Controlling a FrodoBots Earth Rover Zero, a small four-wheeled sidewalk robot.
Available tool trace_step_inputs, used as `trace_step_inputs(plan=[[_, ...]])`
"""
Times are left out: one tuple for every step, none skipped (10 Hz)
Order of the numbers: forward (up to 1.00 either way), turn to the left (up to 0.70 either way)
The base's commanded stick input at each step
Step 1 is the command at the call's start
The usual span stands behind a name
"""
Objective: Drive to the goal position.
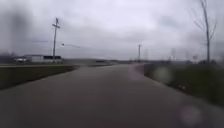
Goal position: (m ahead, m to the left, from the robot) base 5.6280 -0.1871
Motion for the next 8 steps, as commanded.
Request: trace_step_inputs(plan=[[0.5, -0.01], [0.5, -0.01], [0.5, -0.01], [0.5, -0.01], [0.5, -0.01], [0.5, -0.01], [0.5, -0.01], [0.5, -0.01]])
